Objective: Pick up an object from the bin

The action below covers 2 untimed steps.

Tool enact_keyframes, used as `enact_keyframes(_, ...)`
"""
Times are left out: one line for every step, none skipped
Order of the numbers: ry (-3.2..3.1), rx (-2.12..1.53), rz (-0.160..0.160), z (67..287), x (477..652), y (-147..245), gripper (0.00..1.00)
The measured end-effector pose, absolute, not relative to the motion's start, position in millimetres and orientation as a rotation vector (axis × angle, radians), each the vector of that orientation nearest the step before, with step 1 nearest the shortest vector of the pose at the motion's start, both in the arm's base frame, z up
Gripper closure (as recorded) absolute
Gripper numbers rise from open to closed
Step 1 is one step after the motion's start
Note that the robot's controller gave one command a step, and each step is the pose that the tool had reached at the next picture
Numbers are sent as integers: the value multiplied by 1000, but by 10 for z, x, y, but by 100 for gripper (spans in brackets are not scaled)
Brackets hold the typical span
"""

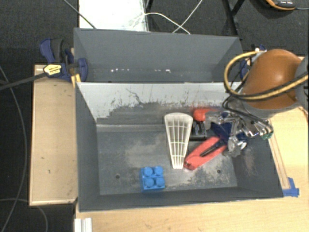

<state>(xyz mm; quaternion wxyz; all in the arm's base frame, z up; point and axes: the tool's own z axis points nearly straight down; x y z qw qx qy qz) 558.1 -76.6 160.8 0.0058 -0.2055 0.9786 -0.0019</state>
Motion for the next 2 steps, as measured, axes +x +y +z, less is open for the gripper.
enact_keyframes(3001, -929, 5, 1003, 5549, -555, 0)
enact_keyframes(2927, -1105, -8, 705, 5360, -727, 0)
